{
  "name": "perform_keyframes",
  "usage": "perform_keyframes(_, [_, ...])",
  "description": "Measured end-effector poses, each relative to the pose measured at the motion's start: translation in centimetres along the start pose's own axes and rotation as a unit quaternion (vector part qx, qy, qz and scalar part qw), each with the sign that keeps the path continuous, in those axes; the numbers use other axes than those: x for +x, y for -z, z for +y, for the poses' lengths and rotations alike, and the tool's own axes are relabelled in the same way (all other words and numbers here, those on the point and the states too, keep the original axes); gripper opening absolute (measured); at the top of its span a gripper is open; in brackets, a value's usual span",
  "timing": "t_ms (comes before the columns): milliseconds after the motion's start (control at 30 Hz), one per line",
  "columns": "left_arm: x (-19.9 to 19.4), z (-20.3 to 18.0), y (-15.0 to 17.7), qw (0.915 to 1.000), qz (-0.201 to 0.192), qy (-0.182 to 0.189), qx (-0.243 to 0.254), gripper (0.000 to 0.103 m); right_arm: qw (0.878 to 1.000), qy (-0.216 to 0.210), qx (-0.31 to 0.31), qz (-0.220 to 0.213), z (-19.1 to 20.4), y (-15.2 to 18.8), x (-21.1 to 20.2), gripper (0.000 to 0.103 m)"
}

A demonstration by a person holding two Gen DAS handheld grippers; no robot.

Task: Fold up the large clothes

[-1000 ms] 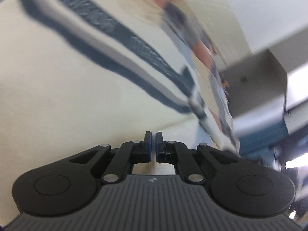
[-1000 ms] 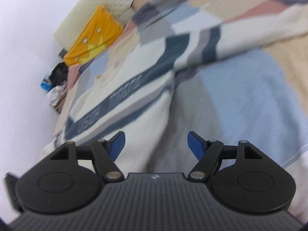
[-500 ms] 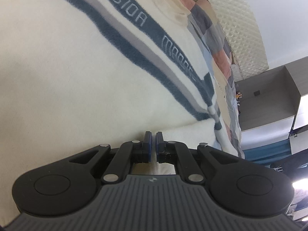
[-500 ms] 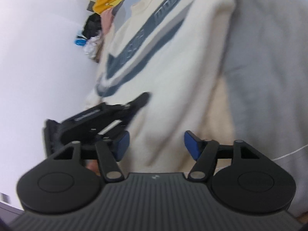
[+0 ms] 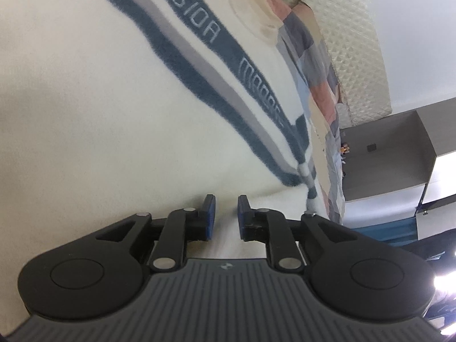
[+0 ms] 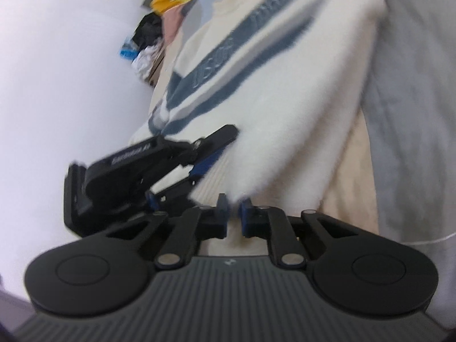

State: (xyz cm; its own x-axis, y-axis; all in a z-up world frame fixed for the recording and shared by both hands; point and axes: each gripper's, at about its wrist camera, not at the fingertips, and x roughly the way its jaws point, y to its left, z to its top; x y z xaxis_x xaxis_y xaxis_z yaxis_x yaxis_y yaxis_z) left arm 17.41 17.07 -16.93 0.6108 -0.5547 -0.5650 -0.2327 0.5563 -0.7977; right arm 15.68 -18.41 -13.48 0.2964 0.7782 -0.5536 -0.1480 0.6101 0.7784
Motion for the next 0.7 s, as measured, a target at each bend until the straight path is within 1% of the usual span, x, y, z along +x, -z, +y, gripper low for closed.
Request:
perform_keyframes(33, [-0.1,-0.1,0.1,1.0,0.001,0.004,0.002,0.019,1.0,0.023,-0.02,0.005,0.5,0.1,-0.4,0.01])
perform_keyframes(67, [-0.3,-0.2,0.2,1.0,-0.001,0.006,0.006,0.019,0.999,0.036,-0.031,0.008,0.7,0.2,-0.7,0.01])
perform_keyframes(200, [-1.0,-1.2,0.5,0.9995,-0.009,0.013,0.026,0.019,0.997,0.064,-0.047,-0.003,1.4,0.1,-4.4,0.01])
perform_keyframes(267, [-1.0,-1.9,1.0,0.9989,-0.005,0.02,0.042,0.019,0.994,0.089,-0.068,-0.011,2.2,0.0,-6.4,0.009])
perform_keyframes(367, [-0.6,-3.1,2.2,0.9969,0.009,0.031,0.072,0.019,0.986,0.138,-0.095,0.002,3.0,0.5,-8.6,0.009])
perform_keyframes(467, [-0.2,-4.7,4.0,0.9921,0.032,0.042,0.114,0.019,0.976,0.192,-0.101,0.021,3.1,1.1,-9.9,0.009])
perform_keyframes(533, [-0.1,-5.8,5.1,0.9867,0.045,0.055,0.146,0.019,0.969,0.221,-0.109,0.03,2.9,1.5,-10.4,0.009])
perform_keyframes(567, [-0.1,-6.2,5.6,0.9846,0.046,0.059,0.158,0.019,0.966,0.232,-0.113,0.035,2.7,1.7,-10.5,0.008])
perform_keyframes(700, [-0.1,-7.1,7.0,0.978,0.06,0.071,0.187,0.019,0.961,0.25,-0.116,0.037,2.6,2.2,-10.4,0.008])
